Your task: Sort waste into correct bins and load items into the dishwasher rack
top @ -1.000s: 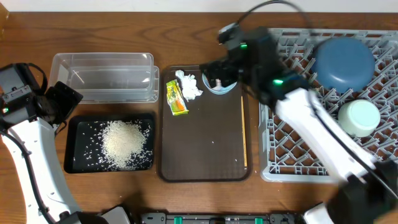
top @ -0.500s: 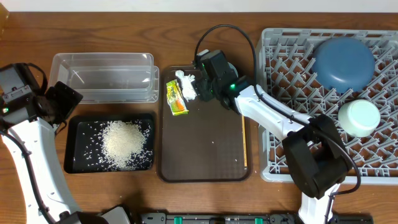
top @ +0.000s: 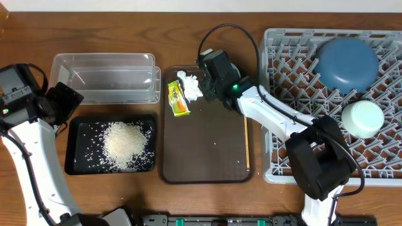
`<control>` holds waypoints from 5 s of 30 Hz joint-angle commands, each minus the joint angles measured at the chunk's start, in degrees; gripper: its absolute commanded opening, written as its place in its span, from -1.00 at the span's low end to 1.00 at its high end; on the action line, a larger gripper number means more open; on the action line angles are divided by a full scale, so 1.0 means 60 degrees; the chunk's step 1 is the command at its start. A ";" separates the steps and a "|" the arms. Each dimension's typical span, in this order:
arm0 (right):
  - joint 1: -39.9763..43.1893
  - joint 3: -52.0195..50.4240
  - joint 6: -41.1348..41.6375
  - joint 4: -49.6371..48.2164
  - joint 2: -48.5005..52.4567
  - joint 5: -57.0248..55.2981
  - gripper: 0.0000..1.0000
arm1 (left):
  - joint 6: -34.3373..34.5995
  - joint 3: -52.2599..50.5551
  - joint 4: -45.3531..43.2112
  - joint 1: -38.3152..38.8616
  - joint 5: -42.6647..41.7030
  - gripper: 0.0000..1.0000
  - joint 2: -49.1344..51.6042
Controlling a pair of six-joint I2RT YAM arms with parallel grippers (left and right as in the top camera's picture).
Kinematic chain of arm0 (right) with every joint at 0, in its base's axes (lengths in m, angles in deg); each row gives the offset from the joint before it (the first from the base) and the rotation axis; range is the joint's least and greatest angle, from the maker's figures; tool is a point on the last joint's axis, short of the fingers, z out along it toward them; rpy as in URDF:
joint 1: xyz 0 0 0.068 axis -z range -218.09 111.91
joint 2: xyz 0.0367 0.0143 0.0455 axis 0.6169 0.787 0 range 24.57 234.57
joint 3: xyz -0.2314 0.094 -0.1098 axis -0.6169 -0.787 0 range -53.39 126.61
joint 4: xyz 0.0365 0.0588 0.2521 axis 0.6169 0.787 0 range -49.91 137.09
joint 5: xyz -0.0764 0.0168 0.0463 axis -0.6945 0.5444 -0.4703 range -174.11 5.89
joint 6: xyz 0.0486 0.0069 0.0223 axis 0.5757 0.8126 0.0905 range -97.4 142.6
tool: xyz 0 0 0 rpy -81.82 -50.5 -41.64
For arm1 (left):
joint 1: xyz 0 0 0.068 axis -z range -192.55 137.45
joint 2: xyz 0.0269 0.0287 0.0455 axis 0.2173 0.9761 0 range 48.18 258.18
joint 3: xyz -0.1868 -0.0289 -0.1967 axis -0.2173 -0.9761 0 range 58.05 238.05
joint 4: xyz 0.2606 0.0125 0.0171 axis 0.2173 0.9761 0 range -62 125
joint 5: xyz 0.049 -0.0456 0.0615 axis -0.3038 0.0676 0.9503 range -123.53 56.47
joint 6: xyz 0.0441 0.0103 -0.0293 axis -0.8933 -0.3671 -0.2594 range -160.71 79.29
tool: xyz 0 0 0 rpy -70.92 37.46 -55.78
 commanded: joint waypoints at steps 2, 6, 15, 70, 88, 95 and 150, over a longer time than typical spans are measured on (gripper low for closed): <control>-0.0142 0.0328 0.0262 0.0157 -0.0033 -0.0091 -0.90 | 0.0055 -0.0047 0.0004 -0.0040 0.0051 0.86 0.0047; -0.0153 0.0375 0.0299 0.0306 -0.0033 -0.0084 -0.98 | 0.0055 -0.0047 0.0004 -0.0040 0.0051 0.86 0.0047; -0.0120 0.0976 0.0984 0.0965 -0.0874 -0.0029 -0.98 | 0.0055 -0.0047 0.0007 -0.0040 0.0051 0.86 0.0047; 1.1333 -0.4798 0.0871 -0.0328 -0.4167 1.4611 -0.98 | 0.0055 -0.0047 0.0004 -0.0040 0.0051 0.86 0.0047; 1.1522 -0.4819 0.1413 -0.0131 -0.2240 1.4422 -0.98 | 0.0055 -0.0047 0.0007 -0.0040 0.0051 0.86 0.0047; 1.1595 -0.4816 0.1687 0.0117 -0.2262 1.3690 -0.97 | 0.0055 -0.0047 0.0007 -0.0040 0.0051 0.86 0.0047; 0.7963 -0.4255 0.3337 0.1537 -0.5227 0.2044 -0.98 | 0.0055 -0.0047 0.0004 -0.0040 0.0051 0.86 0.0047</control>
